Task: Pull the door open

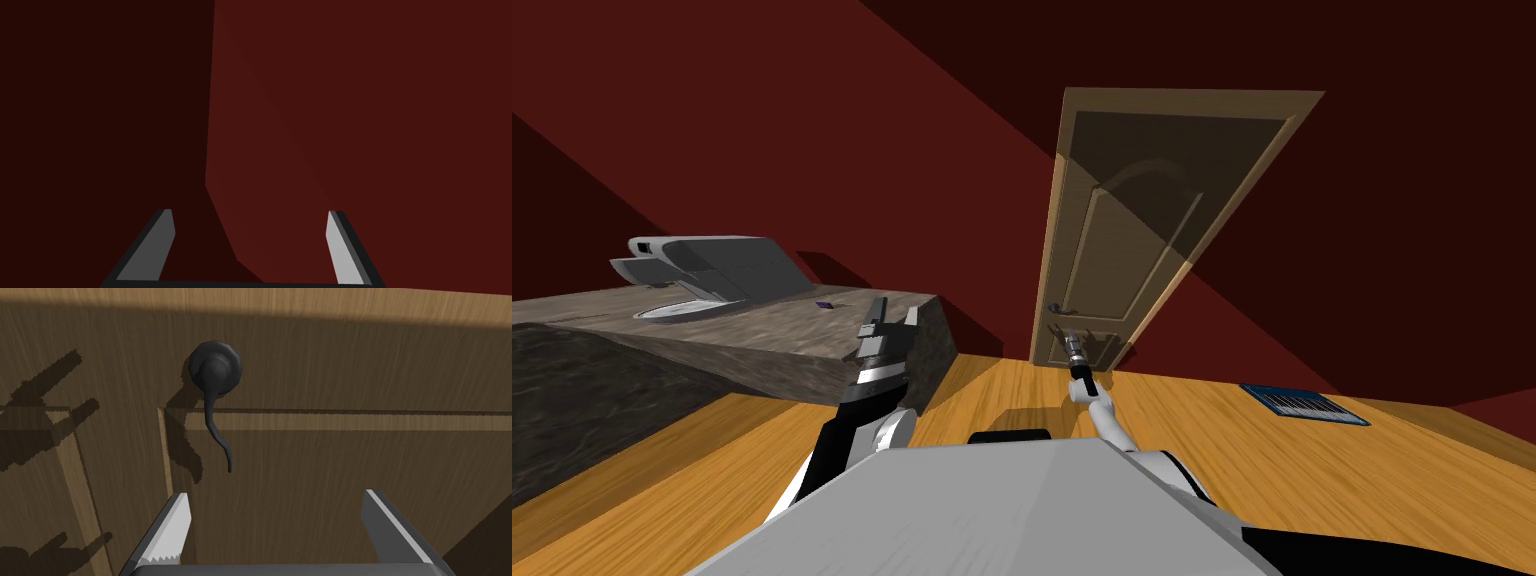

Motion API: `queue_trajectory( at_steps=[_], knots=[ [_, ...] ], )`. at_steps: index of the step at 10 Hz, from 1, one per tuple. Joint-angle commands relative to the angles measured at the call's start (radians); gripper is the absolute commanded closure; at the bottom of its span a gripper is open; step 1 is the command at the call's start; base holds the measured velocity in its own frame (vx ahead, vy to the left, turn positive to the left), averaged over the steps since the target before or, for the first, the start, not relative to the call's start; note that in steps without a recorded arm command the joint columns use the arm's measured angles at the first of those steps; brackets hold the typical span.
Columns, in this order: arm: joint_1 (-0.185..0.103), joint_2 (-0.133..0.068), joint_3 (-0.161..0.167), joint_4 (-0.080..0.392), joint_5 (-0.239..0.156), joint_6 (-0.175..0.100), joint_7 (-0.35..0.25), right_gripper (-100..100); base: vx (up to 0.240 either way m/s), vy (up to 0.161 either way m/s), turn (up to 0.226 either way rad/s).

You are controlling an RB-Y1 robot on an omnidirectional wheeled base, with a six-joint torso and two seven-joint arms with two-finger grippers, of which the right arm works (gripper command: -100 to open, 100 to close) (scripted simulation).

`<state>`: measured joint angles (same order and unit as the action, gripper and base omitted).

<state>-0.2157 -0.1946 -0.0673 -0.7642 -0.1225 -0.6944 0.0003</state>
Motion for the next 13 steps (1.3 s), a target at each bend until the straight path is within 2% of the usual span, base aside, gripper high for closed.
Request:
queue_trajectory(
  at_steps=[1,4,11,12,13],
  knots=[
    [-0.019,-0.004,-0.003,0.042,-0.001,-0.003,-0.001,-100,0.103,0.007,0.004],
    [-0.057,-0.010,-0.007,0.121,-0.002,-0.013,-0.001,-100,0.106,0.000,0.004],
    [-0.126,-0.022,-0.016,0.266,-0.004,-0.032,-0.002,-100,0.083,-0.010,0.004],
    [-0.133,-0.023,-0.017,0.281,-0.004,-0.034,-0.002,-100,0.104,-0.007,0.005],
    [-0.130,-0.022,-0.017,0.272,-0.004,-0.033,-0.001,-100,0.044,-0.002,0.002]
  ],
)
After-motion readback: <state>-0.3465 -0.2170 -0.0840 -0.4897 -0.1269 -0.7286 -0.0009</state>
